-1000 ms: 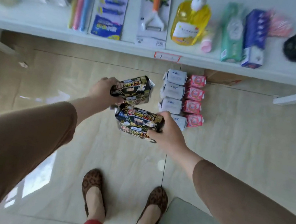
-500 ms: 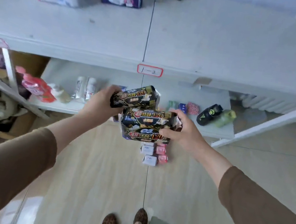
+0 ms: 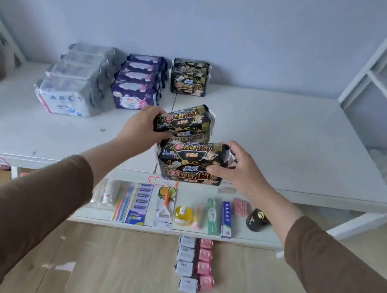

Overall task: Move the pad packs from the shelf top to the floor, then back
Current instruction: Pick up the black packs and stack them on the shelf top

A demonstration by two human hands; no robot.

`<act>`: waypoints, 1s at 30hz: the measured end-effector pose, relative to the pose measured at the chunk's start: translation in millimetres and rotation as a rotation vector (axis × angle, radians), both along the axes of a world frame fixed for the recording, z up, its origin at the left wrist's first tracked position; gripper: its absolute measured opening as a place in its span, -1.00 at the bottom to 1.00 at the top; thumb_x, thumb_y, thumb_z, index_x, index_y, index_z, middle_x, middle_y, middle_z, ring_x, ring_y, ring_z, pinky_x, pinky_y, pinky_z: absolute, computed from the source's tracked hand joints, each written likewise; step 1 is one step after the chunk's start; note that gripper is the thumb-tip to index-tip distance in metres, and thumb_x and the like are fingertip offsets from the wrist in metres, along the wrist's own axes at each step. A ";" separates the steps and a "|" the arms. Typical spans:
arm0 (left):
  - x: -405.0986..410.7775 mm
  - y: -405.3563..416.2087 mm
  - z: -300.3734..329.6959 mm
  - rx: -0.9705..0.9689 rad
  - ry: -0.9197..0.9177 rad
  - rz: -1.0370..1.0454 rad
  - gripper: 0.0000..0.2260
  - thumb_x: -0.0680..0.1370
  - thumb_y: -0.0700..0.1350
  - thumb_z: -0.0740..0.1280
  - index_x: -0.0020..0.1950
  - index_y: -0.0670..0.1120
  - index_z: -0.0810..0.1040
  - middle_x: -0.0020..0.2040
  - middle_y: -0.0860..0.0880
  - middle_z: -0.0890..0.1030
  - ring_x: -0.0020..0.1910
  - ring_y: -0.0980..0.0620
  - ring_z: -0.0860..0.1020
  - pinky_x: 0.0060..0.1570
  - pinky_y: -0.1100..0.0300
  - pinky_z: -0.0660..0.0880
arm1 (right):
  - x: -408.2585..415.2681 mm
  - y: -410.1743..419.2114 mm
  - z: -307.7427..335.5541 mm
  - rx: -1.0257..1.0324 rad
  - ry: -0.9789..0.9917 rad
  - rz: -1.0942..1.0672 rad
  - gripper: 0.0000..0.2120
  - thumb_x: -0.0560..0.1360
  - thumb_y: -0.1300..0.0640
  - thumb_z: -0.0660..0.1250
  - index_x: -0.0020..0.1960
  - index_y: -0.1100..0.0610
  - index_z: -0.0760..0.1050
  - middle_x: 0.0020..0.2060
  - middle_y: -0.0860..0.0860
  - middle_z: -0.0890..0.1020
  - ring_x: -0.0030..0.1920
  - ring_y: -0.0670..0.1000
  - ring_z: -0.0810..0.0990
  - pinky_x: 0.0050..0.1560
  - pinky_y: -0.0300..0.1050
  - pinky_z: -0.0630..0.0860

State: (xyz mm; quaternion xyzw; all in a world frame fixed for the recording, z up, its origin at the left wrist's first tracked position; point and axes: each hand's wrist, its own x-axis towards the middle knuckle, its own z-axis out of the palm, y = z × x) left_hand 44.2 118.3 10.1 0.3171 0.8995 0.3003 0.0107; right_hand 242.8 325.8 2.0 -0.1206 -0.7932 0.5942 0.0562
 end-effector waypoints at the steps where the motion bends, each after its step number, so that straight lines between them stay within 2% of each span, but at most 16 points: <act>1: -9.7 10.5 2.4 -0.016 0.003 0.008 -0.63 0.41 0.08 0.51 0.12 0.02 0.49 0.01 0.05 0.49 -0.09 0.05 0.49 -0.22 0.19 0.35 | -9.3 8.4 2.1 0.012 0.000 0.002 -0.59 0.39 0.11 0.57 0.15 -0.05 0.49 0.02 -0.14 0.66 -0.05 -0.19 0.63 -0.07 -0.30 0.55; 3: -28.5 28.6 6.9 -0.037 -0.007 0.023 -0.66 0.41 0.04 0.52 0.07 0.04 0.47 -0.02 0.05 0.50 -0.13 0.06 0.49 -0.30 0.23 0.33 | -27.1 23.3 4.8 0.034 -0.003 0.007 -0.58 0.40 0.11 0.57 0.17 -0.02 0.48 0.03 -0.15 0.64 -0.10 -0.24 0.59 -0.14 -0.37 0.48; 6: -58.0 50.8 13.5 -0.078 0.010 0.048 -0.70 0.40 0.01 0.52 0.04 0.04 0.49 -0.05 0.05 0.53 -0.13 0.03 0.52 -0.33 0.21 0.33 | -53.5 42.9 3.6 0.037 -0.010 -0.005 -0.54 0.40 0.13 0.57 0.21 0.06 0.45 0.11 -0.05 0.62 0.00 -0.07 0.57 -0.05 -0.20 0.46; 8: -79.0 62.2 16.4 -0.121 0.058 0.055 -0.69 0.41 0.03 0.52 0.08 0.04 0.53 -0.05 0.05 0.56 -0.08 0.00 0.52 -0.26 0.14 0.37 | -70.4 52.0 1.8 0.035 -0.022 -0.011 -0.54 0.40 0.13 0.57 0.21 0.07 0.45 0.13 -0.01 0.62 0.02 -0.02 0.55 -0.06 -0.16 0.44; 12: -125.3 81.0 19.0 -0.246 0.145 0.092 -0.56 0.41 0.14 0.51 0.23 0.08 0.54 0.01 -0.03 0.56 0.12 -0.09 0.45 -0.07 0.03 0.45 | -102.6 61.0 -3.0 0.036 -0.034 -0.027 -0.56 0.40 0.10 0.57 0.18 0.05 0.45 0.10 -0.05 0.62 -0.04 -0.06 0.54 -0.11 -0.19 0.42; 15: -161.5 96.1 13.9 -0.301 0.158 0.113 -0.52 0.39 0.21 0.50 0.27 0.14 0.53 0.05 -0.12 0.53 0.07 -0.15 0.48 0.02 0.00 0.50 | -125.4 64.0 -10.1 0.044 -0.040 -0.051 -0.58 0.40 0.09 0.57 0.17 0.03 0.46 0.08 -0.07 0.63 -0.05 -0.07 0.55 -0.10 -0.19 0.41; 18: -193.9 111.4 1.4 -0.342 0.174 0.075 -0.51 0.38 0.24 0.49 0.26 0.16 0.53 0.01 -0.10 0.49 0.10 -0.18 0.46 0.06 -0.02 0.44 | -146.5 64.7 -18.5 0.043 -0.042 -0.087 -0.58 0.39 0.11 0.57 0.16 0.03 0.47 0.05 -0.09 0.63 -0.03 -0.05 0.56 -0.07 -0.18 0.44; 22: -230.5 126.2 -17.5 -0.417 0.183 0.042 -0.47 0.39 0.28 0.45 0.32 0.19 0.49 0.09 -0.15 0.52 0.19 -0.22 0.43 0.20 -0.10 0.37 | -172.2 65.8 -30.0 0.025 -0.059 -0.142 -0.59 0.37 0.18 0.57 0.14 0.05 0.49 0.03 -0.06 0.64 -0.01 -0.01 0.60 -0.01 -0.11 0.54; 26: -254.9 133.7 -30.4 -0.440 0.255 0.019 -0.49 0.40 0.26 0.45 0.29 0.12 0.53 0.03 -0.15 0.57 0.18 -0.18 0.44 0.23 -0.10 0.29 | -193.2 67.7 -40.6 0.031 -0.084 -0.173 -0.59 0.38 0.17 0.57 0.16 0.04 0.49 0.03 -0.07 0.64 -0.08 -0.14 0.58 -0.17 -0.43 0.45; 30: -261.9 135.0 -33.7 -0.477 0.276 -0.006 -0.50 0.40 0.27 0.42 0.26 0.08 0.51 0.05 -0.10 0.59 0.18 -0.16 0.44 0.20 -0.11 0.30 | -208.6 69.9 -49.1 0.049 -0.092 -0.188 -0.58 0.39 0.20 0.56 0.17 0.06 0.49 0.02 -0.08 0.64 -0.19 -0.34 0.54 -0.21 -0.49 0.42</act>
